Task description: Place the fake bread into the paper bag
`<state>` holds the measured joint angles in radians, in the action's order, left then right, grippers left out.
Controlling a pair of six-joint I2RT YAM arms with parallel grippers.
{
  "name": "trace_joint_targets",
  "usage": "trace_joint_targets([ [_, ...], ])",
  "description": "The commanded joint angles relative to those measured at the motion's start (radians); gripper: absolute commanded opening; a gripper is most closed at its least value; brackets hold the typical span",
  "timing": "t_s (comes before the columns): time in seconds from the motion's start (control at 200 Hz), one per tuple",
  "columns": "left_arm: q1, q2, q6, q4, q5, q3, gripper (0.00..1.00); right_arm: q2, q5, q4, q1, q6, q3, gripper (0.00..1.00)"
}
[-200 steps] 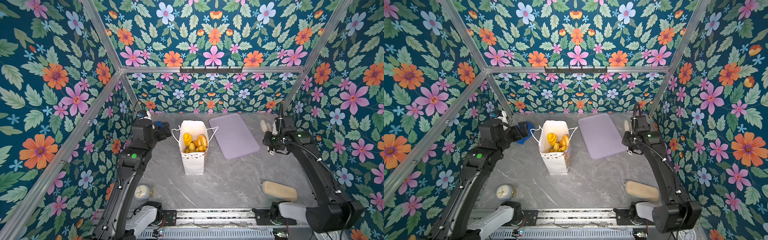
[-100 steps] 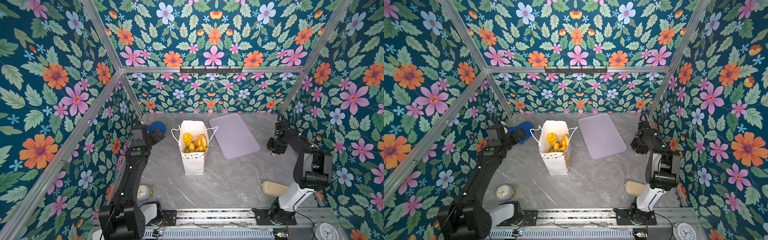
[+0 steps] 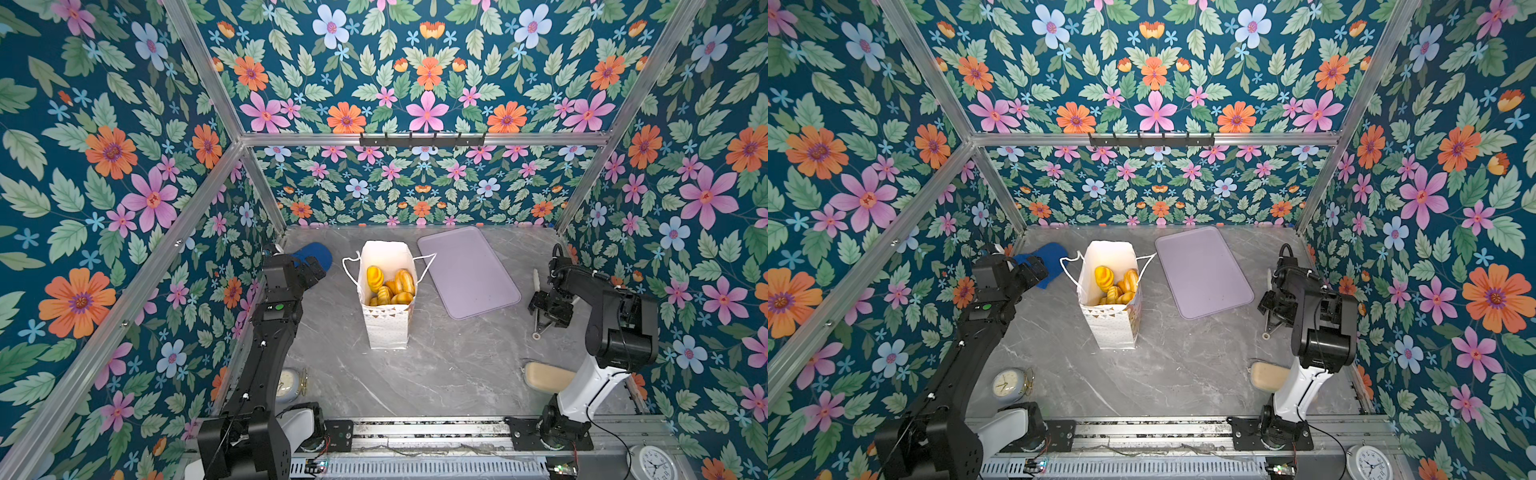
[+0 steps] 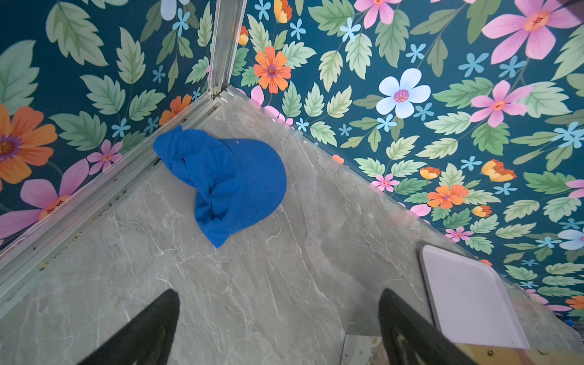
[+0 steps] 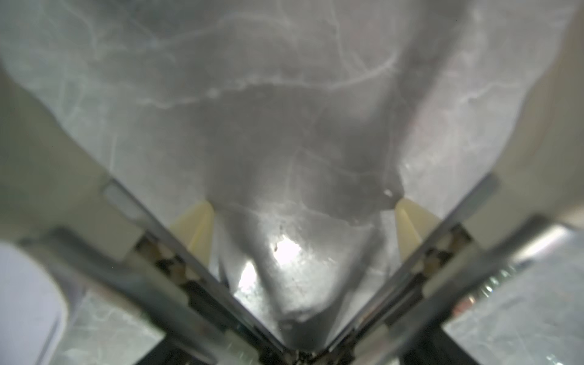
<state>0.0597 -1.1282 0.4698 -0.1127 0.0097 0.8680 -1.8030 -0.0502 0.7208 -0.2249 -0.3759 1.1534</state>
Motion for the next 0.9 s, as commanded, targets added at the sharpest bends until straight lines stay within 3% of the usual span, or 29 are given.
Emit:
trace_joint_targets([
  [0.0, -0.01, 0.016, -0.092, 0.051, -0.044, -0.017, 1.0, 0.063, 0.0, -0.012, 0.0, -0.017, -0.016, 0.87],
  [0.07, -0.011, 0.045, -0.127, 0.102, -0.072, -0.063, 1.0, 0.116, -0.008, -0.022, 0.0, -0.021, -0.03, 0.91],
  [0.16, -0.011, 0.075, -0.251, 0.17, -0.012, -0.112, 1.0, 0.213, -0.029, -0.043, 0.002, -0.02, -0.054, 0.98],
  [0.275, -0.011, 0.067, -0.242, 0.202, -0.108, -0.14, 1.0, 0.36, -0.066, -0.105, 0.013, -0.025, -0.116, 0.99],
  [0.435, -0.011, 0.043, -0.275, 0.359, -0.149, -0.248, 1.0, 0.663, -0.341, -0.281, 0.117, -0.023, -0.255, 0.99],
  [0.645, -0.011, -0.074, -0.286, 0.537, -0.265, -0.373, 1.0, 0.977, 0.045, -1.003, 0.125, 0.243, -0.72, 0.99],
  [0.785, -0.011, -0.163, -0.286, 0.726, -0.261, -0.467, 1.0, 0.969, -0.078, -1.069, 0.126, 0.199, -0.829, 0.99],
  [0.895, -0.022, -0.232, -0.28, 0.917, -0.268, -0.537, 1.0, 0.865, -0.041, -1.189, 0.127, 0.222, -0.89, 0.99],
])
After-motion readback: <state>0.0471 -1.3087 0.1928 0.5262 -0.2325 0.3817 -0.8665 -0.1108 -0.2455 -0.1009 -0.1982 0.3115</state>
